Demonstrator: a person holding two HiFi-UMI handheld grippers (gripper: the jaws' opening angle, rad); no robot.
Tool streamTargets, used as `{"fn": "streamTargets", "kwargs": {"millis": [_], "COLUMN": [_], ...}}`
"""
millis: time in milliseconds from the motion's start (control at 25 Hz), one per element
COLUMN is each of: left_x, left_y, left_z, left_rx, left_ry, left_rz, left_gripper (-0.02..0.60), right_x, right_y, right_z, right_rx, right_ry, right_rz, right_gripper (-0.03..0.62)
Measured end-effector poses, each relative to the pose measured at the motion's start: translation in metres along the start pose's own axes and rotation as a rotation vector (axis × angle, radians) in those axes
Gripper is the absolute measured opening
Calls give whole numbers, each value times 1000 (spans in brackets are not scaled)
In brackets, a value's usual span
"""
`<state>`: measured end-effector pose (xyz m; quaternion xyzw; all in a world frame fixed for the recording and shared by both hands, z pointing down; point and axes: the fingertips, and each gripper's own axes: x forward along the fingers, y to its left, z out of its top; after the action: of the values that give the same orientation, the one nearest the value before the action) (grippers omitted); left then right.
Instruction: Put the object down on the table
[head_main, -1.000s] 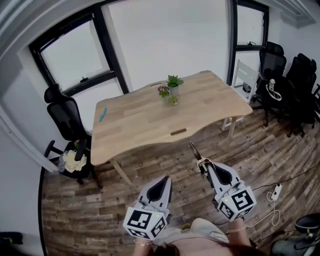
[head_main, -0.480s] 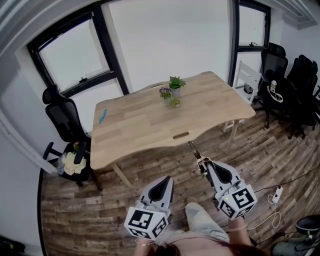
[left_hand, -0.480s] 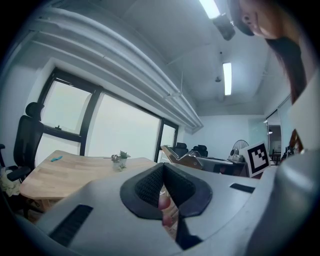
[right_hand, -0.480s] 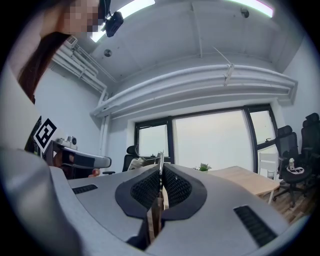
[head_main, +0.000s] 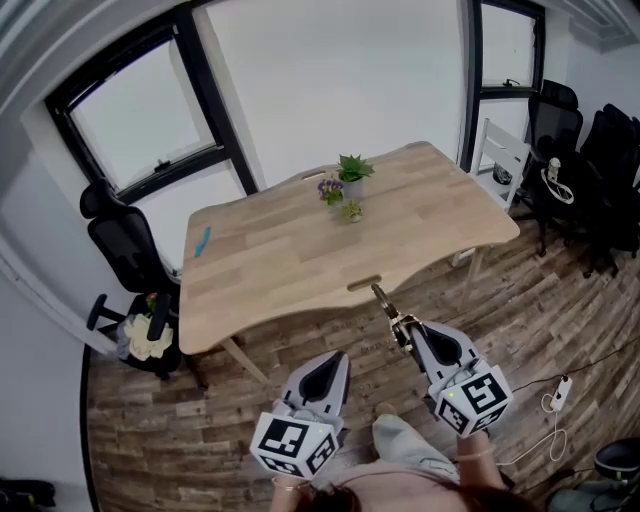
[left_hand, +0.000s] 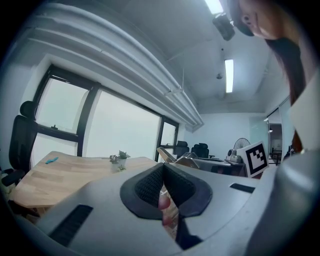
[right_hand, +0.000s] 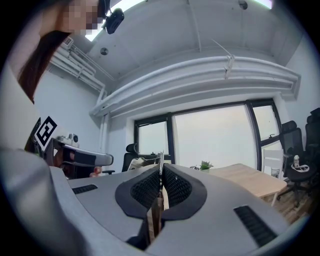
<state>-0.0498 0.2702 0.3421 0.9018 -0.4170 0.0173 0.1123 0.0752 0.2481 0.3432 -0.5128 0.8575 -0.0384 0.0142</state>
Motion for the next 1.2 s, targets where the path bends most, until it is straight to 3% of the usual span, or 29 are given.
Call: {"fn": "streamTargets", "kwargs": {"millis": [760,1200], "left_x": [112,161], "left_y": [34,52], "left_z": [26,35], "left_rx": [4,0], "left_ry": [11,-2], "left_rz": [24,84], "left_gripper": [3,3], "right_x": [82,123], "right_y": [-81,-124], "right_z": [8,9], "right_rx": [25,26], "right_ry": [31,32], "right_rz": [67,116], "right_gripper": [2,2]}}
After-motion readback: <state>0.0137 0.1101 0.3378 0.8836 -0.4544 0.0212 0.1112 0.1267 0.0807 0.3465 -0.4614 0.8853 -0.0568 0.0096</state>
